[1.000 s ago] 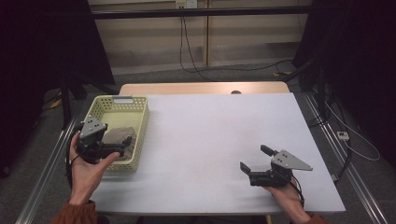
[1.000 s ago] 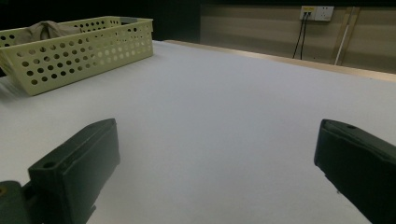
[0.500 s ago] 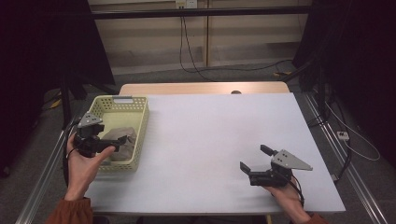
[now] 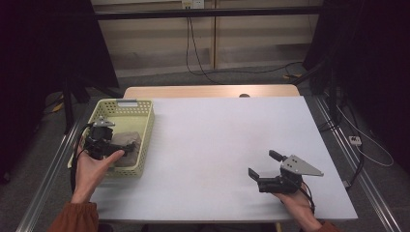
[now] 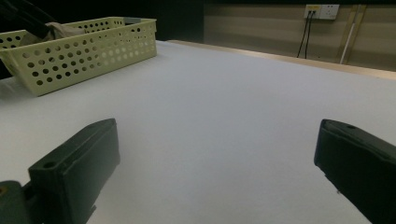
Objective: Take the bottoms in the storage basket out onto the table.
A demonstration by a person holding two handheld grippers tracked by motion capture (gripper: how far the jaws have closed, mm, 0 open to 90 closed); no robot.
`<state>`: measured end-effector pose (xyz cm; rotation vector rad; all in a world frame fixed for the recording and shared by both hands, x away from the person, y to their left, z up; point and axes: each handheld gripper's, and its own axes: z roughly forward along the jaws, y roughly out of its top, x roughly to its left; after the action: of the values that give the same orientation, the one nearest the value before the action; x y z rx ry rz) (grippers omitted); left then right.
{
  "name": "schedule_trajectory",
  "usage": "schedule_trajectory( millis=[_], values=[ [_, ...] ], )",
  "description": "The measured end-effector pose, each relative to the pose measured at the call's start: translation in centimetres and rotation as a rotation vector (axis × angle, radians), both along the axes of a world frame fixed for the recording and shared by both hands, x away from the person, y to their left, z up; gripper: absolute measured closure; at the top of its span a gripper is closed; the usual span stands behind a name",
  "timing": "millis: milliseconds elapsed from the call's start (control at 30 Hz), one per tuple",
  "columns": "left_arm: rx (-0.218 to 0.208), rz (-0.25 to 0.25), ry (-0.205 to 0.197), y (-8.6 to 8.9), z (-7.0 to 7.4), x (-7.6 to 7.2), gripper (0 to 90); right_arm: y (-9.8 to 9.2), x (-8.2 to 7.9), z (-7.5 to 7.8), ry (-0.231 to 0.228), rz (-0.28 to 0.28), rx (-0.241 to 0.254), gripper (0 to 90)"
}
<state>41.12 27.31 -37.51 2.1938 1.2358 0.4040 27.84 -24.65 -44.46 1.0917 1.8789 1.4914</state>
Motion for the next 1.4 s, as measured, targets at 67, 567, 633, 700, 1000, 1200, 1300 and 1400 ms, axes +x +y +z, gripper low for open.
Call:
schedule_trajectory(
  millis=[67,567,633,700,1000,1200,1300,1400],
  values=[
    [0.009,-0.001,0.014,0.1,-0.2,0.2,5.7,0.0,0.0,0.0,0.004,0.006,0.003,0.0],
    [0.11,-0.019,0.171,-0.4,-2.0,1.4,0.0,0.1,0.0,-0.1,0.01,0.012,-0.015,0.5],
    [0.147,-0.036,0.193,-0.7,-2.5,1.6,0.0,0.1,0.0,-0.1,0.01,0.011,-0.015,0.5],
    [0.159,-0.037,0.201,-0.9,-2.6,1.6,0.0,0.1,0.0,-0.1,0.011,0.01,-0.013,0.5],
    [0.322,-0.031,0.337,-1.9,-3.6,2.9,0.1,0.1,0.0,-0.1,0.006,0.012,-0.015,0.8],
    [0.333,-0.023,0.355,-2.1,-3.7,2.8,10.6,0.1,-0.1,-0.1,0.004,0.012,-0.015,0.8],
    [0.339,-0.006,0.342,-2.4,-3.6,2.6,16.9,0.1,-0.1,-0.1,0.004,0.012,-0.016,0.8],
    [0.335,0.003,0.336,-2.5,-3.5,2.4,23.4,0.1,-0.1,-0.1,0.004,0.008,-0.016,0.8]
  ],
)
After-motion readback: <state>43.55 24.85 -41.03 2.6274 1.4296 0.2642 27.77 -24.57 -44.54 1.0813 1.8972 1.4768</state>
